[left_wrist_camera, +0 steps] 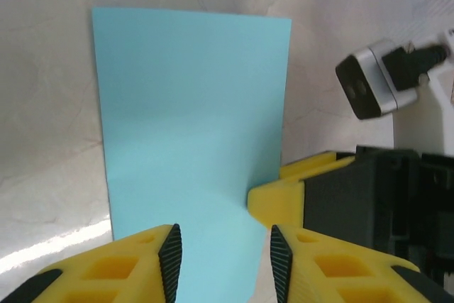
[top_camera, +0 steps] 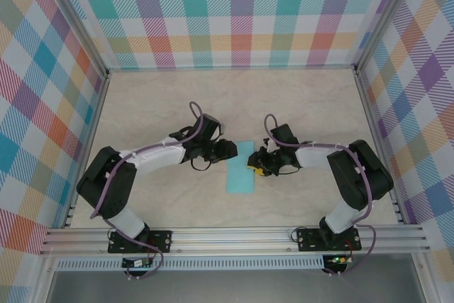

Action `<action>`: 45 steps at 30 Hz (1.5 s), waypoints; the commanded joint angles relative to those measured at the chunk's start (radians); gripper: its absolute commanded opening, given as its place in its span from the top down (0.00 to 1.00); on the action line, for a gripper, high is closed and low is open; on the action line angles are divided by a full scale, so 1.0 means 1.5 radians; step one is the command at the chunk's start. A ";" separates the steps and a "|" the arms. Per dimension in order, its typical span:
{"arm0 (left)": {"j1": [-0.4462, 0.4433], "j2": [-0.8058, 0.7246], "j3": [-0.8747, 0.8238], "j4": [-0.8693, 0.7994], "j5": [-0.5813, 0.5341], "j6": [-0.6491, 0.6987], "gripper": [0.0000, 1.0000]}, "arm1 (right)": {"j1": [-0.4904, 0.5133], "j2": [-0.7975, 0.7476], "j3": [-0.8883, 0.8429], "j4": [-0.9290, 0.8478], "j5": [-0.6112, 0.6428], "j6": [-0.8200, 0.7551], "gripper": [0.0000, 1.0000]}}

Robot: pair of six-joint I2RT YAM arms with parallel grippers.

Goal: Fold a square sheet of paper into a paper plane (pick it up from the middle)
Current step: Third fold the triangle at the center of the table.

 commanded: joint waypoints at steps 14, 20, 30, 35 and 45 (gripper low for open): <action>-0.184 -0.207 -0.139 0.007 -0.240 0.053 0.43 | -0.001 -0.063 -0.019 0.003 -0.076 0.002 0.69; -0.213 -0.223 -0.147 0.008 -0.273 0.089 0.42 | -0.001 -0.041 -0.013 -0.005 -0.080 0.004 0.75; -0.358 -0.121 -0.061 -0.067 -0.428 0.251 0.42 | -0.002 -0.017 0.011 -0.054 -0.067 -0.003 0.84; -0.397 -0.068 -0.030 -0.105 -0.452 0.284 0.40 | -0.001 -0.011 0.027 -0.071 -0.069 -0.009 0.85; -0.436 -0.019 -0.010 -0.135 -0.510 0.334 0.29 | -0.001 -0.013 0.036 -0.078 -0.071 -0.002 0.85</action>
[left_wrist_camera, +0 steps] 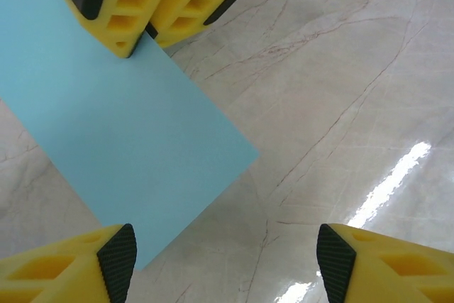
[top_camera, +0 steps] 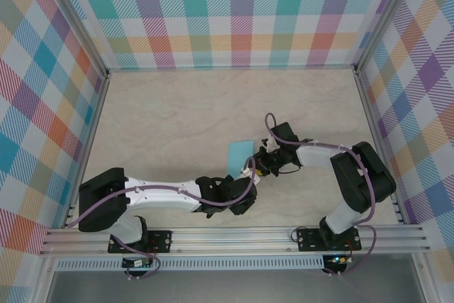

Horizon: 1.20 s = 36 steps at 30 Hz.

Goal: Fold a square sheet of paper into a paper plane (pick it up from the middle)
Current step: Third fold the triangle at the center of the table.

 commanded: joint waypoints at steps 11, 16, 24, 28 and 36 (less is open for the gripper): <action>-0.033 0.103 0.074 -0.023 -0.103 0.036 0.29 | -0.001 -0.003 0.021 -0.029 -0.003 -0.007 0.85; -0.033 0.110 0.074 -0.030 -0.132 0.024 0.51 | -0.001 -0.005 0.022 -0.037 0.001 -0.011 0.85; -0.027 0.066 0.041 -0.009 -0.149 0.004 0.92 | -0.001 -0.005 0.031 -0.053 0.009 -0.020 0.84; -0.007 0.046 0.029 0.001 -0.128 0.001 1.00 | -0.001 -0.008 0.032 -0.055 0.011 -0.020 0.85; 0.035 0.001 -0.002 0.023 -0.045 -0.007 1.00 | -0.001 -0.029 0.032 -0.063 0.022 -0.028 0.82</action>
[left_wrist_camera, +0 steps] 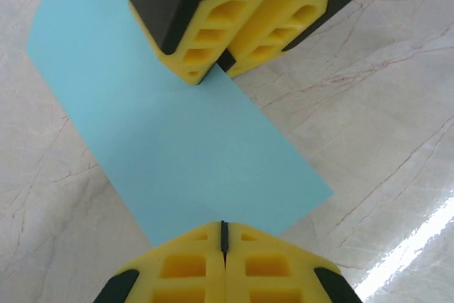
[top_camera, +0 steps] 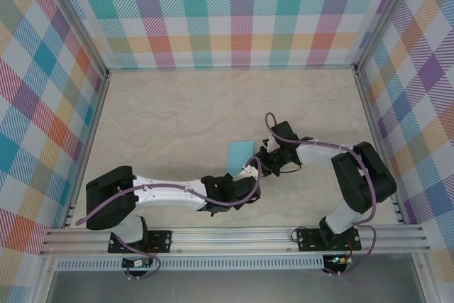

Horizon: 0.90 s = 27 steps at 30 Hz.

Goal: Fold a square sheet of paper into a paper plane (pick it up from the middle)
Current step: Third fold the triangle at the center of the table.

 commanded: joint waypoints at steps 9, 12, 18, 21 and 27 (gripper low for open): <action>0.012 -0.020 -0.012 0.036 0.099 0.014 0.46 | -0.001 -0.019 0.015 0.022 -0.022 -0.003 0.85; -0.007 0.014 0.009 0.028 0.065 0.027 0.43 | -0.001 -0.017 0.016 0.024 -0.027 -0.002 0.85; -0.029 0.067 0.034 -0.004 -0.044 0.027 0.40 | -0.001 -0.012 0.017 0.023 -0.028 -0.002 0.84; -0.030 0.070 0.036 0.003 -0.075 0.026 0.42 | -0.002 -0.011 0.019 0.020 -0.027 -0.002 0.84; -0.030 0.036 0.020 0.016 -0.103 0.025 0.71 | -0.001 -0.010 0.021 0.003 -0.014 -0.010 0.84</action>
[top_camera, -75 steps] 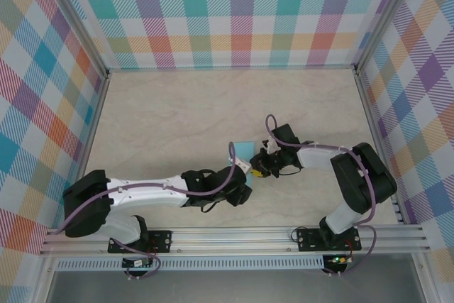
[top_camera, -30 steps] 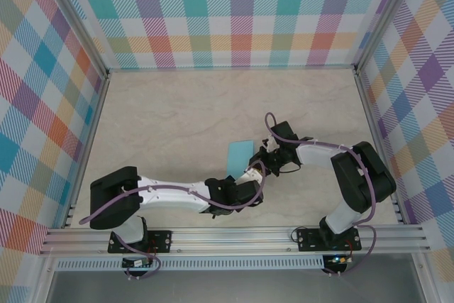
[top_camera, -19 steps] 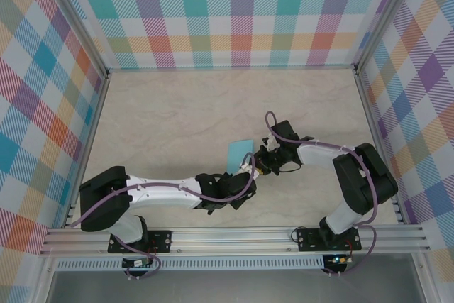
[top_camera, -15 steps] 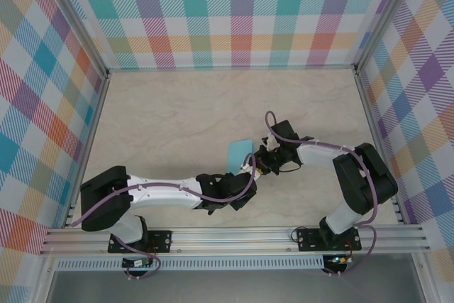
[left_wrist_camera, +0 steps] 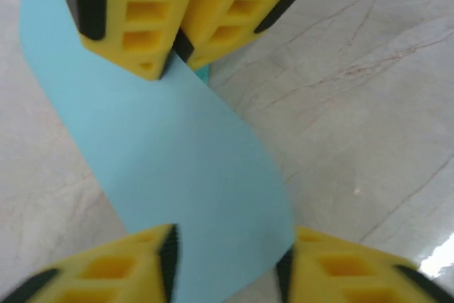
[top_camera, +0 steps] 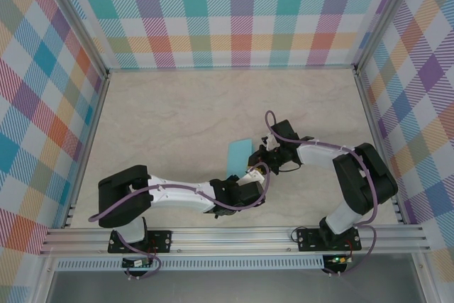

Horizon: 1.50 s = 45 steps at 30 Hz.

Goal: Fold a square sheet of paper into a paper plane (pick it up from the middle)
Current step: Third fold the triangle at the center of the table.

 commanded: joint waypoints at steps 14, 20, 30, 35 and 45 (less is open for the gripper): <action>0.037 -0.060 -0.008 0.028 0.095 -0.008 1.00 | -0.001 -0.021 0.033 -0.082 0.048 -0.032 0.75; 0.106 -0.064 -0.027 0.064 0.277 -0.027 1.00 | -0.002 -0.071 0.051 -0.186 0.154 -0.069 0.64; 0.203 -0.061 -0.041 0.097 0.453 -0.044 1.00 | -0.007 -0.107 0.052 -0.180 0.179 -0.085 0.70; 0.243 -0.069 -0.054 0.111 0.513 -0.055 1.00 | -0.007 -0.057 0.076 -0.141 0.129 -0.092 0.76; 0.288 -0.063 -0.068 0.125 0.586 -0.065 1.00 | -0.007 0.074 0.157 -0.131 0.110 -0.106 0.85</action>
